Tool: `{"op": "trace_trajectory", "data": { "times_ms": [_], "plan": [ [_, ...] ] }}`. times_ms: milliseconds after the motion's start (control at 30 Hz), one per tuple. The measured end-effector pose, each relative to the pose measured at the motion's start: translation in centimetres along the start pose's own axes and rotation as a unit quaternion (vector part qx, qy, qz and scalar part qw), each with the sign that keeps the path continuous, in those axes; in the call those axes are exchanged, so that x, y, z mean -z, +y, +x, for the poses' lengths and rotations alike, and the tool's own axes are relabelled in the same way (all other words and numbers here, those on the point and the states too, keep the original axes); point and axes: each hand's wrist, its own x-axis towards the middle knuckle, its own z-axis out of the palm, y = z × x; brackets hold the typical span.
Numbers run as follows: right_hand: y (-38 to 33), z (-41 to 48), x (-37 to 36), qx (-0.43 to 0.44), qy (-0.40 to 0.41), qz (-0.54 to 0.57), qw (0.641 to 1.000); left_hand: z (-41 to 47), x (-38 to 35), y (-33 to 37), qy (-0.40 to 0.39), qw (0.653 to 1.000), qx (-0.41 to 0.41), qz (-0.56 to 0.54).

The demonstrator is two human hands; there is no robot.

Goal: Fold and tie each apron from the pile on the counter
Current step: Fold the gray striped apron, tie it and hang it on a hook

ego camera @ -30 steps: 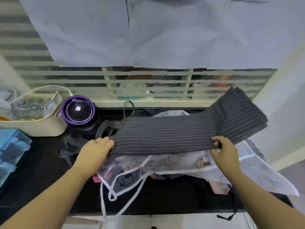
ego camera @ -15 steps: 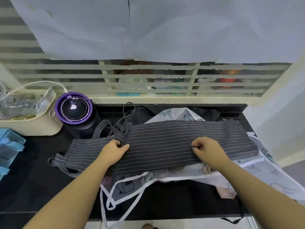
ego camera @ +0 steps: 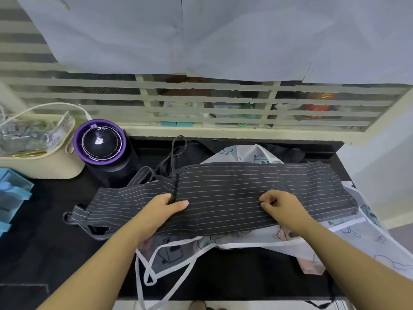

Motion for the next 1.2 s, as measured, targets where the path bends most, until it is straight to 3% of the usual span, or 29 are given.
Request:
{"op": "trace_trajectory", "data": {
  "times_ms": [100,167,267,367,467,600,733,933,1067,1133,1200],
  "plan": [
    [0.6,-0.2,-0.1,-0.007,-0.003,-0.007,1.0,-0.8,0.0,-0.9,-0.046,0.994,0.061,0.075],
    [0.8,-0.4,-0.3,-0.011,-0.018,-0.031,0.999,-1.2,0.0,-1.6,-0.039,0.985,0.111,0.128],
    [0.2,-0.5,-0.1,-0.021,-0.028,-0.074,0.997,-0.5,0.2,-2.5,-0.001,0.981,0.121,0.15],
    [-1.7,-0.3,0.1,0.035,0.033,-0.146,0.988,0.3,-0.2,-1.7,0.051,0.993,0.109,0.016],
    [-4.6,0.0,-1.0,0.167,0.104,-0.168,0.966,1.8,-1.1,-0.5,0.132,0.987,0.064,-0.072],
    [-7.4,0.7,-4.3,0.247,-0.035,-0.277,0.928,2.7,-2.2,0.5,0.159,0.978,0.03,-0.135],
    [-5.7,1.4,-6.2,0.191,-0.121,-0.368,0.902,2.9,-2.0,1.1,0.094,0.946,0.066,-0.304],
    [-7.8,2.1,-5.4,0.2,-0.17,-0.351,0.899,3.8,-0.8,3.2,0.051,0.904,0.001,-0.424],
    [-8.5,2.8,-5.4,0.175,-0.216,-0.36,0.891,3.8,1.6,6.1,0.151,0.869,-0.097,-0.461],
    [-8.6,2.9,-5.4,0.162,-0.227,-0.36,0.89,3.4,3.1,7.0,0.216,0.876,-0.156,-0.401],
    [-9.2,3.1,-5.4,0.149,-0.236,-0.362,0.889,2.4,4.7,6.7,0.283,0.906,-0.222,-0.225]
  ]
}}
